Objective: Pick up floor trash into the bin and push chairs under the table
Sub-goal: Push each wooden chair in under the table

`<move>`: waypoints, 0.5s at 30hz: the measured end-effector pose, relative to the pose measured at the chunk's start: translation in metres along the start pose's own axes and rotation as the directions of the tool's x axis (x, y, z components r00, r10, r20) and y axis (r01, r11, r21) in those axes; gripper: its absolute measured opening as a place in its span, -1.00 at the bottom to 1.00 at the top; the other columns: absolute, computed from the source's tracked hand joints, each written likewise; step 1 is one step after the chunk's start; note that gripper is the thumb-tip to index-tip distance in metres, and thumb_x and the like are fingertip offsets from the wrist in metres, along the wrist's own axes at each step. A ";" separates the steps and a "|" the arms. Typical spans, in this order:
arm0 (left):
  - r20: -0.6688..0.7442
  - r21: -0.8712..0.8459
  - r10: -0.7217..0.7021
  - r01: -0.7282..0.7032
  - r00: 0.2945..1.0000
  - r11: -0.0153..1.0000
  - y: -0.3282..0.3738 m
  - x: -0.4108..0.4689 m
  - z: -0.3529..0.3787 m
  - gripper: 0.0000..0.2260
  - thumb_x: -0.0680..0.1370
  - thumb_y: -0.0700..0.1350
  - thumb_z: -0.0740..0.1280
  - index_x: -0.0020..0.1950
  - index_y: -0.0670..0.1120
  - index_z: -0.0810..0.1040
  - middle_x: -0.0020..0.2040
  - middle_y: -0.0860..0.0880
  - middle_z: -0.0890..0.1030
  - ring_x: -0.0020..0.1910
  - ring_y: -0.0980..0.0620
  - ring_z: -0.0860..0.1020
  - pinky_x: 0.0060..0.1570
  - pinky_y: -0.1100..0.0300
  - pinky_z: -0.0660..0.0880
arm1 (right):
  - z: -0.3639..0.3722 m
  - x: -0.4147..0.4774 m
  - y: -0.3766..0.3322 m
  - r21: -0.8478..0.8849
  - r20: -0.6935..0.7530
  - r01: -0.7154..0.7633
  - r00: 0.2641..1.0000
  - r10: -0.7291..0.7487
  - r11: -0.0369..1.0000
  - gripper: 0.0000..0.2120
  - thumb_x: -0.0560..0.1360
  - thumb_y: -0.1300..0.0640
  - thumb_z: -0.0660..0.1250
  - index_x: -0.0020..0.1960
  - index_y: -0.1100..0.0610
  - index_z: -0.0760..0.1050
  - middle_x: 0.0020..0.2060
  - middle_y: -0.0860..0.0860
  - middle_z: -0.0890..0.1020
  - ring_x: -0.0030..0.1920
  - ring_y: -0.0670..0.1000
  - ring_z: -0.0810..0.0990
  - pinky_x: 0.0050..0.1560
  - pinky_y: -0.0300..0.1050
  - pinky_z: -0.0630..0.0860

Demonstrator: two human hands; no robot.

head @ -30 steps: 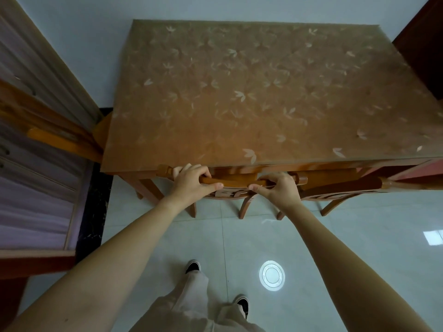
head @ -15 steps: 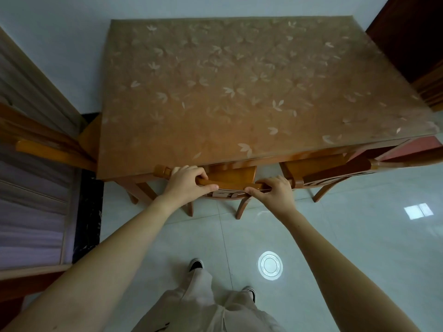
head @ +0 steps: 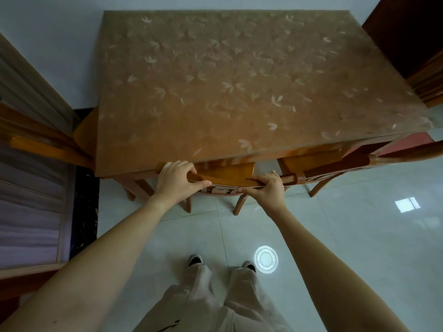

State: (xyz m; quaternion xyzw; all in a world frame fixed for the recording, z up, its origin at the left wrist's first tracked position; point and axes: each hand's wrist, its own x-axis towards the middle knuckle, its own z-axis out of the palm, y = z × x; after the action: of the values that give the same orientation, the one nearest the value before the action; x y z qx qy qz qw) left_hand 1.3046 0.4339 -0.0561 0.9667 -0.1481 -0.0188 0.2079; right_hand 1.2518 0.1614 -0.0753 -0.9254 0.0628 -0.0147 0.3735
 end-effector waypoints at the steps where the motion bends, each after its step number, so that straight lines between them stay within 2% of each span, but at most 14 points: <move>1: -0.006 -0.004 -0.013 0.013 1.000 1.000 0.001 -0.002 0.001 -0.50 0.33 0.50 0.25 -0.19 0.06 0.52 -0.22 0.17 0.51 -0.19 0.12 0.46 -0.05 0.17 0.31 | 0.000 0.001 0.003 0.001 0.003 0.011 1.000 -0.011 1.000 -0.43 0.21 -0.40 0.41 -0.03 0.02 0.68 -0.20 -0.14 0.66 -0.06 0.00 0.61 0.46 0.08 0.22; 5: -0.036 -0.015 -0.070 0.070 0.997 0.997 0.008 -0.013 0.007 -0.51 0.33 0.48 0.28 -0.17 0.06 0.53 -0.21 0.17 0.52 -0.17 0.12 0.47 -0.04 0.17 0.32 | -0.001 0.004 0.017 0.001 0.015 0.068 0.998 -0.068 0.998 -0.41 0.21 -0.47 0.38 -0.06 0.00 0.67 -0.21 -0.19 0.63 -0.03 0.04 0.60 0.41 -0.01 0.23; 8: -0.050 -0.022 -0.097 0.096 0.994 0.995 0.016 -0.019 0.008 -0.49 0.33 0.49 0.26 -0.16 0.04 0.53 -0.21 0.16 0.53 -0.16 0.12 0.48 -0.03 0.16 0.36 | -0.009 0.005 0.019 0.004 0.030 0.133 0.991 -0.133 0.991 -0.41 0.23 -0.46 0.37 -0.07 0.01 0.68 -0.22 -0.17 0.63 -0.05 -0.02 0.54 0.31 -0.38 0.10; 10: -0.046 -0.032 -0.110 0.109 0.993 0.994 0.019 -0.022 0.009 -0.48 0.33 0.49 0.24 -0.17 0.04 0.53 -0.21 0.16 0.54 -0.15 0.12 0.49 -0.03 0.17 0.34 | -0.015 0.004 0.018 0.034 0.037 0.183 0.982 -0.184 0.982 -0.42 0.28 -0.47 0.33 -0.09 0.02 0.68 -0.24 -0.17 0.62 -0.09 -0.07 0.52 0.21 -0.52 0.04; 13: -0.039 -0.043 -0.132 0.130 0.990 0.991 0.025 -0.024 0.007 -0.47 0.31 0.49 0.24 -0.16 0.03 0.54 -0.18 0.15 0.56 -0.11 0.11 0.50 -0.01 0.19 0.30 | -0.020 0.004 0.021 0.081 0.066 0.206 0.975 -0.211 0.975 -0.44 0.34 -0.48 0.27 -0.11 -0.02 0.67 -0.25 -0.19 0.63 -0.10 -0.14 0.50 0.14 -0.48 0.10; 15: -0.042 -0.063 -0.160 0.157 0.986 0.986 0.030 -0.025 0.005 -0.50 0.31 0.44 0.31 -0.13 0.02 0.56 -0.14 0.13 0.57 -0.07 0.10 0.48 -0.01 0.19 0.28 | -0.020 0.006 0.024 0.074 0.075 0.204 0.975 -0.209 0.976 -0.46 0.35 -0.48 0.27 -0.10 -0.04 0.66 -0.24 -0.20 0.62 -0.09 -0.21 0.45 0.10 -0.40 0.16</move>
State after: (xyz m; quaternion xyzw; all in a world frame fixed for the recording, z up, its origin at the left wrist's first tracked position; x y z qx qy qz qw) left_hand 1.2722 0.4127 -0.0488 0.9690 -0.0650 -0.0168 0.2376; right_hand 1.2542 0.1296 -0.0782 -0.9139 -0.0496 -0.0174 0.4026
